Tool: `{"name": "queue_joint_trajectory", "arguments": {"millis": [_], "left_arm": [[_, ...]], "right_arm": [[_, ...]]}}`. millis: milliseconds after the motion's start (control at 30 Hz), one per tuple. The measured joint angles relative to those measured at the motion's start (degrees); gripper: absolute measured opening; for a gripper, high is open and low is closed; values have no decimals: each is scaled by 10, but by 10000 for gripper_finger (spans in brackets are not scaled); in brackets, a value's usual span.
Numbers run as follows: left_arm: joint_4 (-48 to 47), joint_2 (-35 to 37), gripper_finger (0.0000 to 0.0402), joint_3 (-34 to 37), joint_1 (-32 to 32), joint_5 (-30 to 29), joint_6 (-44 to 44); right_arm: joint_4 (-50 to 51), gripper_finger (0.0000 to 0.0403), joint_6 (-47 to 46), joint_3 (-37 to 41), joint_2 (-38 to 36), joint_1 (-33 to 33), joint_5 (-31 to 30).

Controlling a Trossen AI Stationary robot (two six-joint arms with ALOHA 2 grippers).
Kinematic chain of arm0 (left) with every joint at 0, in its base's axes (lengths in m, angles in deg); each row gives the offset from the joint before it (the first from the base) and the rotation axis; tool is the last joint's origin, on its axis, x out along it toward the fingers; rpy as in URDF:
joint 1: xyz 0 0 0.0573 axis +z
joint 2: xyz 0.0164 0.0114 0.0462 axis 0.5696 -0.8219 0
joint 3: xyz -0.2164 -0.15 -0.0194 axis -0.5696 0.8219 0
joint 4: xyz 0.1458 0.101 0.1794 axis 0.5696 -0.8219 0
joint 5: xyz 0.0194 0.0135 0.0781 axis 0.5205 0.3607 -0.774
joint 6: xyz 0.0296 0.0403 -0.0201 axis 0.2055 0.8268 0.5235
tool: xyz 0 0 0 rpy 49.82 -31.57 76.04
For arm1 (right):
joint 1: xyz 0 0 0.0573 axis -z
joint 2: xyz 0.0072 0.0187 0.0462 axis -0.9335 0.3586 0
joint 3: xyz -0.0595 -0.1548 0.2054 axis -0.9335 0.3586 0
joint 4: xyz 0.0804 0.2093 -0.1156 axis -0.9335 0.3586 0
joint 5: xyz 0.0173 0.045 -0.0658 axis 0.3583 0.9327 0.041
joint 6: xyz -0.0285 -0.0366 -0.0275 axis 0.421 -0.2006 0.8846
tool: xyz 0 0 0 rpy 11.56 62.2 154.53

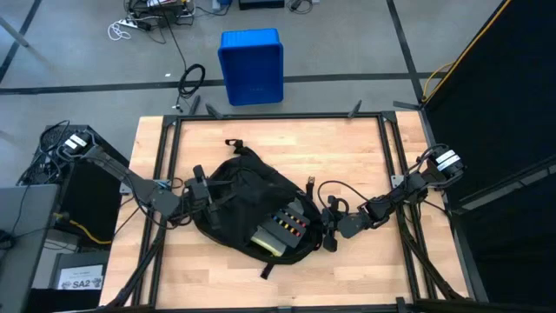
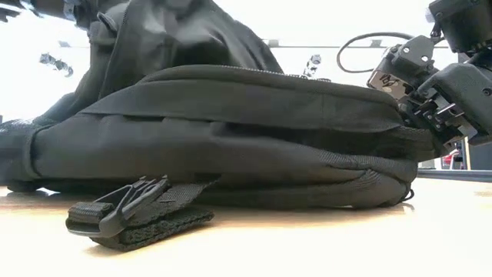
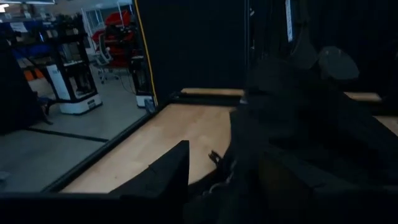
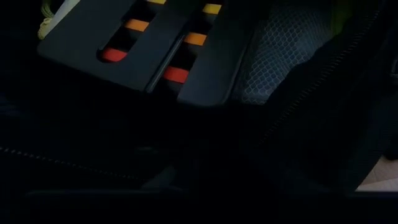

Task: Unpack backpack
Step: Open the black backpack

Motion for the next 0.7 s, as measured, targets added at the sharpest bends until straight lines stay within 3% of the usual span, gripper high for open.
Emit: {"name": "queue_joint_trajectory", "arguments": {"millis": [367, 467, 700], "left_arm": [[-2, 40, 174, -50, 0, -9, 98], [-3, 39, 187, -68, -1, 15, 98], [-6, -51, 200, -103, -2, 67, 88]], "right_arm": [[-7, 73, -2, 0, 0, 0, 0], [-7, 75, -2, 0, 0, 0, 0], [-8, 72, -2, 0, 0, 0, 0]]}}
